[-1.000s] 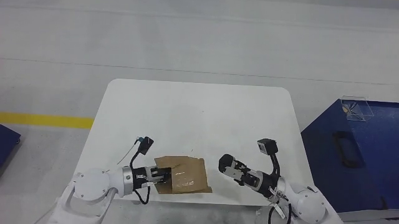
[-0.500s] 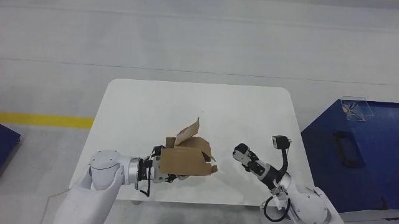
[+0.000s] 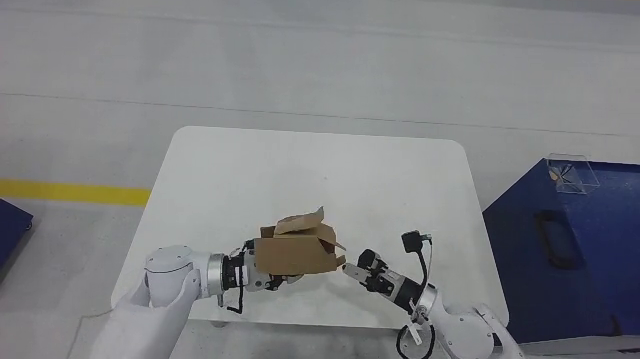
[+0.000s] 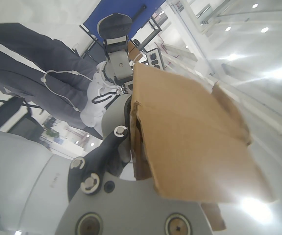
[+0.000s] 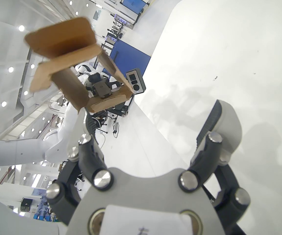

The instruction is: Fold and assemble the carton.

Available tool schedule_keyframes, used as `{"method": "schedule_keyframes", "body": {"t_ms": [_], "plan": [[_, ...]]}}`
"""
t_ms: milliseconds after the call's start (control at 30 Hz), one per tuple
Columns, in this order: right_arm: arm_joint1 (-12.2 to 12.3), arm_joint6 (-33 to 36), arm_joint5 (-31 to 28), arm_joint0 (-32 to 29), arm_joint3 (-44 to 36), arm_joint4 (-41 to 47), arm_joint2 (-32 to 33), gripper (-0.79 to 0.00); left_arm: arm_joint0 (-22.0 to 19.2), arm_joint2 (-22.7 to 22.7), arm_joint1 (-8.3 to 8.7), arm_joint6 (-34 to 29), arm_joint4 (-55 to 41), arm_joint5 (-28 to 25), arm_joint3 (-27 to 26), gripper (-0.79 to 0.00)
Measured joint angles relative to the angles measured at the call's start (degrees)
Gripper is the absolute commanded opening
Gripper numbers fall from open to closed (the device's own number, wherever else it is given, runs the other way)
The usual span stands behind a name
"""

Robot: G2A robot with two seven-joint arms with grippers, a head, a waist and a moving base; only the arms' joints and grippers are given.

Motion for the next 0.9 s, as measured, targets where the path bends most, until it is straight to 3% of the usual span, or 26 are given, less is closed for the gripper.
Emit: {"method": "schedule_keyframes", "body": {"t_ms": [300,500,667,900], "plan": [[-0.1,-3.3,-1.8,-0.8,0.1,2.7,1.5,0.0,-0.7,2.4,0.38,0.7,0.6,-0.3,-0.9,-0.785],[-0.1,-4.1,0.3,-0.5,0.4,2.7,2.4,0.0,-0.8,3.6,0.65,1.2,1.0,-1.0,-1.4,-0.785],[-0.5,-1.1,4.2,1.6,2.3,-0.6,-1.2,0.0,-0.8,4.1,0.97,0.7,1.2,-2.4,-1.8,-0.785],[-1.1,3.6,4.3,3.5,4.5,0.1,-6.0,0.0,-1.3,3.8,1.21,1.9,-0.7,-2.6,-1.0,-0.785]]}}
